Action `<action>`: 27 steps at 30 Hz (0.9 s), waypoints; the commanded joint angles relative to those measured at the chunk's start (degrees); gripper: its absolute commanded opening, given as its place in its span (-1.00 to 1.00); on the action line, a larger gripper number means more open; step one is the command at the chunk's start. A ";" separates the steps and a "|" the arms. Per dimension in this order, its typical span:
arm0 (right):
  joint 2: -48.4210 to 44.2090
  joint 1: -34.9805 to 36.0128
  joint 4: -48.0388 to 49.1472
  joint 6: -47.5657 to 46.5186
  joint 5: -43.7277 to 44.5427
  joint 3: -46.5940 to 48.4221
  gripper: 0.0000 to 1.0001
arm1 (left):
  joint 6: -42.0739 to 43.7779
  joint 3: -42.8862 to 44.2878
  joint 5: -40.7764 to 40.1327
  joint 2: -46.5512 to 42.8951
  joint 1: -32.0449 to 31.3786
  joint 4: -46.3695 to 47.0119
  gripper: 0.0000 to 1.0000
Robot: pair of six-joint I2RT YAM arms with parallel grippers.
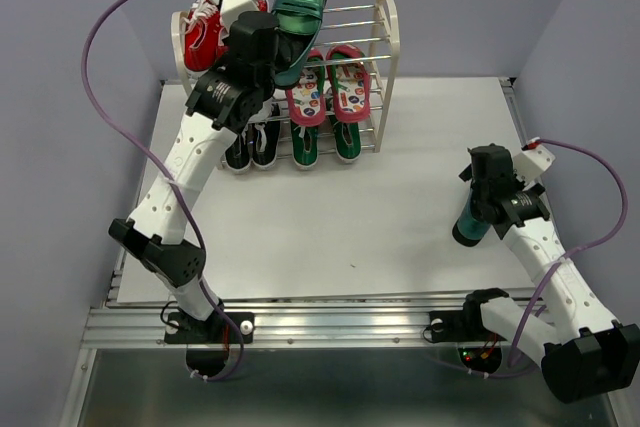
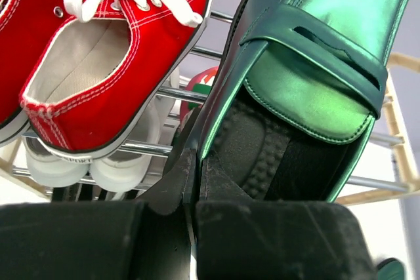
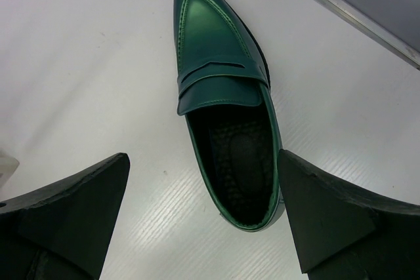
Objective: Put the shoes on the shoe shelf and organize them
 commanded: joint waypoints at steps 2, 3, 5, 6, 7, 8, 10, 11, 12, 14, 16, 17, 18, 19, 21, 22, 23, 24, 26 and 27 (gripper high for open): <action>-0.05 -0.43 2.81 -0.63 -0.40 -0.58 1.00 | -7.05 4.06 1.13 -1.88 1.64 8.22 -1.00; -0.05 -0.43 2.73 -0.72 -0.66 -0.58 1.00 | -7.48 4.06 1.31 -1.71 1.73 8.05 -1.00; 0.04 -0.43 2.90 -0.63 -0.83 -0.67 1.00 | -8.80 3.88 1.48 -1.27 1.91 7.87 -1.00; 0.04 -0.43 2.99 -0.63 -0.92 -0.76 1.00 | -9.33 3.71 1.66 -1.27 1.99 7.79 -1.00; 0.04 -0.43 2.99 -0.63 -0.92 -0.85 1.00 | -9.77 3.62 2.18 -1.27 2.08 7.79 -1.00; -0.05 -0.43 3.17 -0.72 -1.01 -0.93 1.00 | -10.12 3.35 2.45 -1.35 2.17 8.05 -0.72; 0.04 -0.43 3.34 -0.81 -1.19 -1.02 1.00 | -10.48 1.96 3.58 -1.97 2.26 9.53 -0.31; -0.05 -0.43 3.26 -0.81 -1.36 -1.02 1.00 | -10.48 0.99 3.85 -2.14 2.17 9.98 -0.24; 0.04 -0.43 3.34 -0.89 -1.36 -1.02 1.00 | -10.48 0.63 3.86 -2.41 2.17 10.33 -0.13; 0.04 -0.43 3.26 -0.90 -1.45 -1.02 1.00 | -10.48 0.10 3.94 -2.67 2.17 10.68 0.06; 0.04 -0.43 3.43 -1.07 -1.54 -1.02 1.00 | -10.48 -0.25 4.38 -2.76 2.17 10.86 0.06; -0.05 -0.43 3.52 -1.07 -1.71 -1.02 1.00 | -10.30 -0.43 4.91 -3.02 2.26 11.38 0.05; -0.05 -0.43 3.52 -1.16 -1.80 -1.02 1.00 | -10.21 -0.95 5.43 -3.11 2.17 11.65 0.04; -0.05 -0.43 3.69 -1.25 -2.06 -1.11 1.00 | -9.95 -1.22 5.87 -3.20 2.26 12.00 0.04; -0.05 -0.43 3.78 -1.51 -2.41 -1.11 1.00 | -9.60 -1.66 7.02 -3.29 2.26 12.44 0.09; -0.05 -0.43 3.78 -1.60 -2.42 -1.11 1.00 | -9.60 -1.92 7.46 -3.20 2.26 12.53 0.14; -0.05 -0.43 3.87 -1.69 -2.33 -1.11 1.00 | -9.42 -2.01 7.63 -3.20 2.17 12.53 0.20; -0.05 -0.43 3.87 -1.69 -2.33 -1.11 1.00 | -9.34 -2.18 7.98 -3.11 2.17 12.62 0.22; -0.14 -0.43 3.87 -1.77 -2.42 -1.11 1.00 | -9.25 -2.62 9.12 -3.20 2.17 12.79 0.25; -0.05 -0.43 3.87 -1.86 -2.59 -1.02 1.00 | -9.07 -3.15 9.57 -3.29 2.26 12.97 0.29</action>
